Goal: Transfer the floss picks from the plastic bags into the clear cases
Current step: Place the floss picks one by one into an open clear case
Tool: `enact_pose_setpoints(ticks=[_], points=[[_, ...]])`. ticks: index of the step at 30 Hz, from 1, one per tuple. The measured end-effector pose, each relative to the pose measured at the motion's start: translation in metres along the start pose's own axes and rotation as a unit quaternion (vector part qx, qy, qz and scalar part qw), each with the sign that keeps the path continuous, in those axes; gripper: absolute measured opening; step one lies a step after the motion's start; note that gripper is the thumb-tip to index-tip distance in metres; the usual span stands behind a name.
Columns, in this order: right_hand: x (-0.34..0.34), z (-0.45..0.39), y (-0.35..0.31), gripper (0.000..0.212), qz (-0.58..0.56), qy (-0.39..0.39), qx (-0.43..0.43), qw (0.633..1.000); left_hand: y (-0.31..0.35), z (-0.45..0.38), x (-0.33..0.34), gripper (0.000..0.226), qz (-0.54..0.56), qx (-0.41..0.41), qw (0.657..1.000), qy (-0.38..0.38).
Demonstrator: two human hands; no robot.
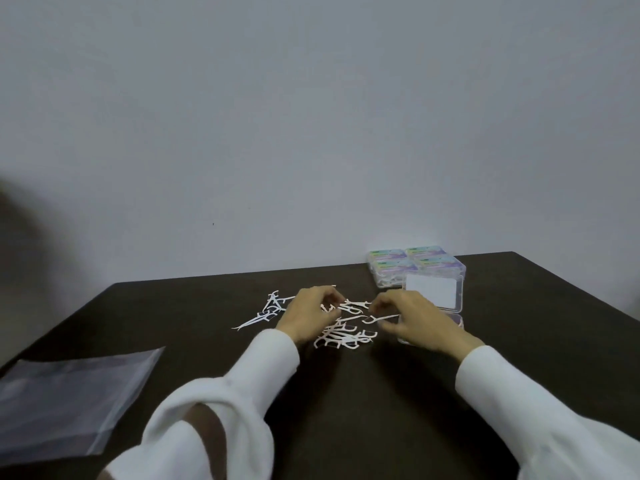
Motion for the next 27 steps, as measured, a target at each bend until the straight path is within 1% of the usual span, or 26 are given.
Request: enact_pose_setpoints(ticks=[3,4,5,7,9,12,15,17,19,21,24,27], points=[[0.023,-0.01,-0.013,0.063,0.036,-0.091,0.015,0.995,-0.028,0.009,-0.011,0.046,-0.032,-0.052,0.996,-0.063],[0.031,-0.014,-0.016,0.073,0.046,-0.118,0.02,0.992,-0.037,0.012,-0.016,0.055,-0.039,-0.067,0.994,-0.077],[0.037,-0.017,-0.018,0.079,0.05,-0.137,0.026,0.989,-0.042,0.015,-0.019,0.064,-0.044,-0.076,0.992,-0.092],[0.045,-0.024,-0.021,0.084,0.049,-0.158,0.034,0.986,-0.052,0.022,-0.025,0.077,-0.054,-0.089,0.987,-0.122],[0.048,-0.03,-0.024,0.085,0.048,-0.172,0.043,0.983,-0.059,0.026,-0.029,0.081,-0.065,-0.095,0.984,-0.136],[0.048,-0.038,-0.027,0.077,0.08,-0.159,0.036,0.983,-0.065,0.026,-0.031,0.071,-0.054,-0.099,0.987,-0.115],[0.049,-0.044,-0.031,0.056,0.063,-0.131,0.013,0.989,-0.067,0.024,-0.03,0.062,-0.038,-0.087,0.992,-0.08],[0.051,-0.045,-0.032,0.041,0.054,-0.131,0.001,0.99,-0.067,0.025,-0.03,0.066,-0.063,-0.073,0.993,-0.065],[0.052,-0.045,-0.031,0.038,0.06,-0.138,-0.001,0.989,-0.07,0.025,-0.029,0.073,-0.086,-0.085,0.99,-0.073],[0.052,-0.045,-0.03,0.034,0.066,-0.138,-0.002,0.988,-0.074,0.025,-0.029,0.073,-0.09,-0.099,0.988,-0.081],[0.048,-0.045,-0.032,0.02,0.064,-0.119,-0.008,0.991,-0.075,0.024,-0.028,0.06,-0.065,-0.081,0.993,-0.061],[0.046,-0.042,-0.036,0.019,0.077,-0.104,-0.019,0.991,-0.065,0.024,-0.029,0.041,-0.064,-0.038,0.996,-0.043]])
Point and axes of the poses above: each hand's wrist, its own z-axis away from the middle knuckle, its own x-axis out of the palm, y = z × x, the point moved 3 cm from there along -z, towards the middle knuckle, and after that the axes turned 2 degrees about y, right-handed, at the moved point
